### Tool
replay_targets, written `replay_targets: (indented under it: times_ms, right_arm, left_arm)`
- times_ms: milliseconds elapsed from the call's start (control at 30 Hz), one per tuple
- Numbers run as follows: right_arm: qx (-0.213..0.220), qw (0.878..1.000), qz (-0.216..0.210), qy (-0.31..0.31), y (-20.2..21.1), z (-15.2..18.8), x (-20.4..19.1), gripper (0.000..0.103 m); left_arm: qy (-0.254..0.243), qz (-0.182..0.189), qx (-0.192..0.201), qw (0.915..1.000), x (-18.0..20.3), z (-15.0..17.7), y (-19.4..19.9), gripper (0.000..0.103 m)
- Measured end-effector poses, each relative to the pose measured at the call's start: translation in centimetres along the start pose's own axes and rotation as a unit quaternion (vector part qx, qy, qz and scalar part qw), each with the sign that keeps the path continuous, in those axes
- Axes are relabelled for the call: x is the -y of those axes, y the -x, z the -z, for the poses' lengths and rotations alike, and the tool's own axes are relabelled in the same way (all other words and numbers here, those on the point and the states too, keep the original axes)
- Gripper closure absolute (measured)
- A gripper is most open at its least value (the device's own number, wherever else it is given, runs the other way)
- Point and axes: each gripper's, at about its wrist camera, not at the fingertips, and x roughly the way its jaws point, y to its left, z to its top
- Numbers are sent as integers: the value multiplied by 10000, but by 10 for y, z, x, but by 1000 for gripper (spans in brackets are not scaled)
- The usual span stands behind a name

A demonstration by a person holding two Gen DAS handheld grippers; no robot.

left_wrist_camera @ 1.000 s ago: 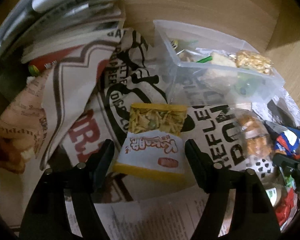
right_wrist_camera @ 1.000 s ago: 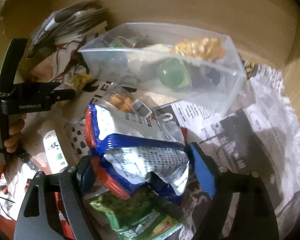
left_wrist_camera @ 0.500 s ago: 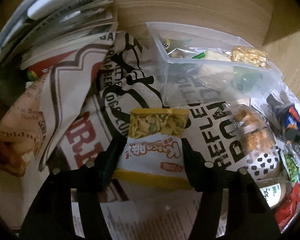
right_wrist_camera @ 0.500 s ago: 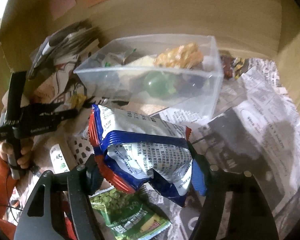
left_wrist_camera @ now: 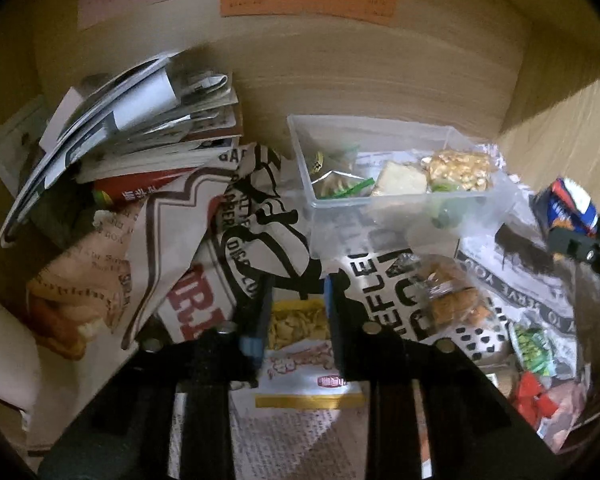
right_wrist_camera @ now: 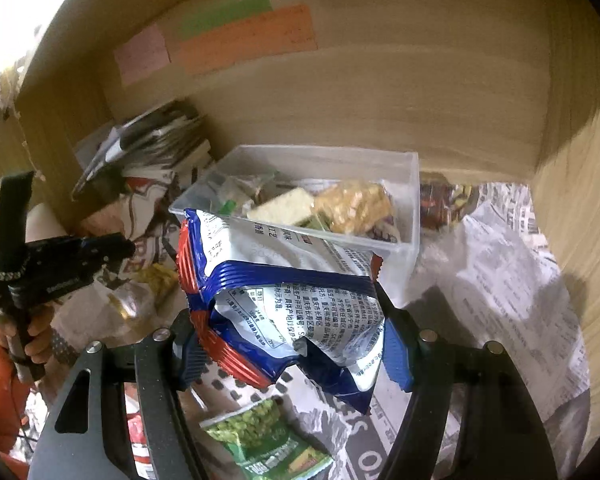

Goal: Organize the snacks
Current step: 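Grasp the yellow snack pack with the left tool while the right tool grasps the blue-white chip bag, then drop the yellow pack into the clear box with the left tool while the right tool drops the chip bag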

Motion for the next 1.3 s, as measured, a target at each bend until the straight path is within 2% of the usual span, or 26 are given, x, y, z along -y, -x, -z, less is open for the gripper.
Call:
replay_targets:
  times_ms: [33, 100, 333, 367, 433, 533, 733, 867, 1000, 1200, 1300]
  right_arm:
    - [6, 10000, -10, 11, 1, 0, -1, 36]
    - [14, 10000, -24, 65, 0, 0, 0, 36]
    - [-68, 10000, -63, 4, -7, 1, 3, 36]
    - [-64, 10000, -67, 14, -7, 1, 3, 36]
    - [-48, 10000, -43, 50, -7, 0, 1, 36]
    - [-9, 9999, -23, 100, -6, -3, -1, 36]
    - [136, 9998, -20, 140, -6, -16, -5, 36]
    - [230, 9995, -10, 199, -9, -29, -10, 36]
    - [303, 9992, 17, 262, -15, -44, -16, 36]
    - [250, 9993, -21, 290, -30, -60, -22, 36]
    - [216, 9993, -41, 311, -41, -67, -23, 36]
  left_arm:
    - [4, 7, -105, 9999, -1, 2, -3, 48]
    - [63, 18, -210, 9998, -6, 7, -13, 33]
    - [-24, 15, -836, 9965, -7, 34, -53, 34]
    - [80, 51, -786, 9969, -9, 36, -54, 37]
    - [140, -13, -699, 9975, -13, 37, -52, 51]
    - [194, -25, -638, 9978, -17, 37, -49, 54]
    - [225, -63, -302, 9993, -17, 30, -22, 54]
    - [343, 171, 51, 9993, -14, 8, 5, 54]
    - [349, 231, 394, 9983, -7, -12, 25, 54]
    - [329, 321, 727, 9963, 2, -41, 32, 54]
    - [387, 386, 742, 9957, 5, -53, 25, 54]
